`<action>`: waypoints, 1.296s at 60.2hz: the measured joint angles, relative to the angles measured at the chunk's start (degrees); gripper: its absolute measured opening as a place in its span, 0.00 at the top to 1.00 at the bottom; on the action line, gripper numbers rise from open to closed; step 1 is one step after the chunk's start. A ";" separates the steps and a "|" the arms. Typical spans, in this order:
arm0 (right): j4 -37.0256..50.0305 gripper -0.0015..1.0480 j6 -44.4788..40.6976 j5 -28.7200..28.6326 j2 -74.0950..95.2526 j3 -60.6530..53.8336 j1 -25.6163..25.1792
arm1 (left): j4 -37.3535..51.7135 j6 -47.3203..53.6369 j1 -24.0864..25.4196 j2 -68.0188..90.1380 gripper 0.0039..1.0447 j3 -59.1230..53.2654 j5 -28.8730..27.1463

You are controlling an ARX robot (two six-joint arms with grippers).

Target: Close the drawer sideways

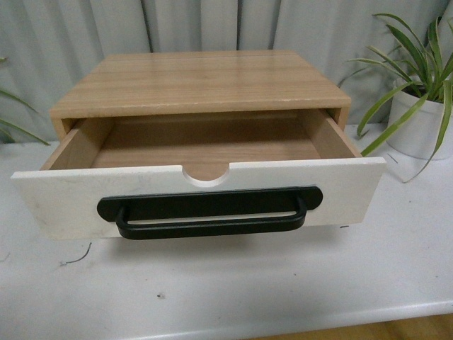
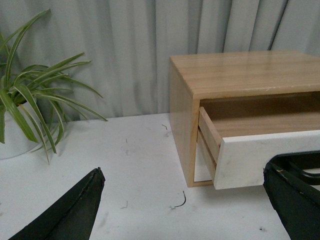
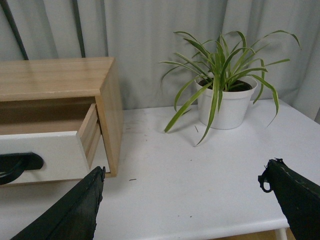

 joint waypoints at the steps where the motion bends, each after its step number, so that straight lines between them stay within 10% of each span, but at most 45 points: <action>1: 0.00 0.06 0.00 -0.02 0.00 0.00 0.00 | 0.00 0.00 0.00 0.00 0.06 0.00 0.00; 70: -0.02 0.06 0.02 0.02 0.02 0.00 0.00 | 0.00 0.00 0.00 0.00 0.06 0.00 0.00; 78: -3.13 0.06 11.52 15.89 10.12 4.09 5.46 | -0.92 -3.76 -6.38 4.28 0.06 0.68 -5.73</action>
